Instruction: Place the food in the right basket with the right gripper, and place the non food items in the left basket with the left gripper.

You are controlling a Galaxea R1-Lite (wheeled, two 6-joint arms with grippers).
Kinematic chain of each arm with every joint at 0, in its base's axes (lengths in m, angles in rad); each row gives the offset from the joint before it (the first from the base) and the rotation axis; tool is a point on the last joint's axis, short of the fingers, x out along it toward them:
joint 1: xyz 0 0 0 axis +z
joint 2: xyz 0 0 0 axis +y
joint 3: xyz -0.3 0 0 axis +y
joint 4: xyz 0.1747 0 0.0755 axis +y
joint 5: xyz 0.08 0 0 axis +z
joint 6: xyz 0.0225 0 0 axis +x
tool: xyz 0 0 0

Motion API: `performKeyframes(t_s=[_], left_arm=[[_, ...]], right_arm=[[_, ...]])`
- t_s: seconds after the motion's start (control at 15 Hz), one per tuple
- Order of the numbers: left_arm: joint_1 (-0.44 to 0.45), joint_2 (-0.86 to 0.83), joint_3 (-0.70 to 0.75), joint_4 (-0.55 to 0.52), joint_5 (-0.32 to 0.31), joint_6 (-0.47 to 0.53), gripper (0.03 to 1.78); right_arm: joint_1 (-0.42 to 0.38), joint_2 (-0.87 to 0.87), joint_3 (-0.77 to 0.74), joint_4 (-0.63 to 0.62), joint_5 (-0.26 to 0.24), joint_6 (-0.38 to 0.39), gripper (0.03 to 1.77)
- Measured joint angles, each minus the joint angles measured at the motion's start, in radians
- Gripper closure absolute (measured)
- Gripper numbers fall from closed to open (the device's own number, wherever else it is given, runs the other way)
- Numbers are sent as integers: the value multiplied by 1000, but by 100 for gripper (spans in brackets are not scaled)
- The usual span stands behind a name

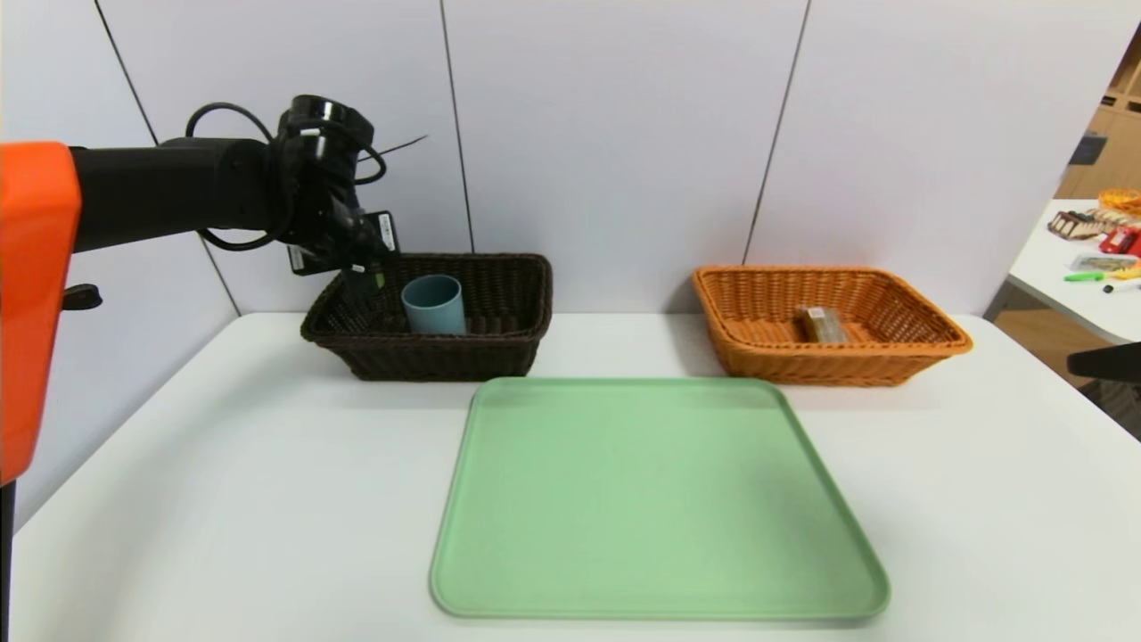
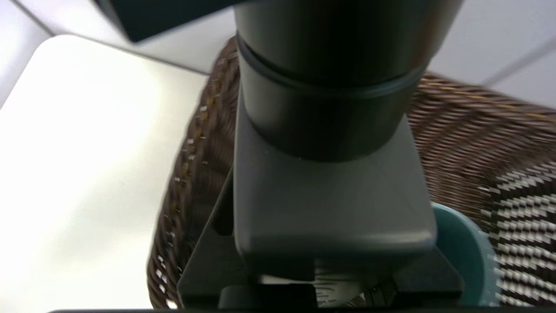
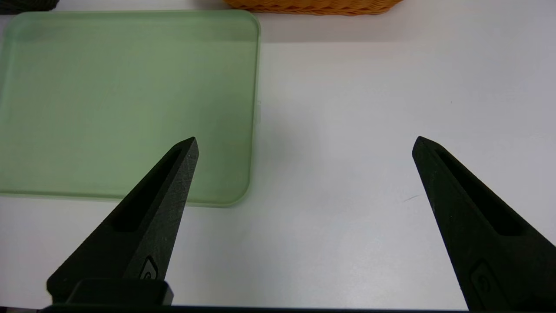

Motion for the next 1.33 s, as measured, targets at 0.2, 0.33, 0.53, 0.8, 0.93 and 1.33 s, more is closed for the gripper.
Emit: performKeyframes(t_s=[0.2, 0.33, 0.53, 0.8, 0.93, 1.33], left_arm=[[-3, 27, -1, -37, -1, 3, 86], [1, 32, 0, -37, -1, 5, 70], [-3, 34, 0, -37, -1, 5, 50], [-21, -20, 4, -19, -1, 10, 34], [-52, -78, 7, 44, -1, 31, 29], [-109, -363, 27, 384, -10, 150, 19]], right_arm=[[0, 5, 0, 0, -1, 0, 10], [0, 6, 0, 0, 0, 0, 10], [0, 7, 0, 0, -2, 0, 10], [0, 3, 0, 1, -2, 1, 10], [6, 3, 0, 0, -4, -1, 10], [29, -14, -9, 12, -14, -72, 10]])
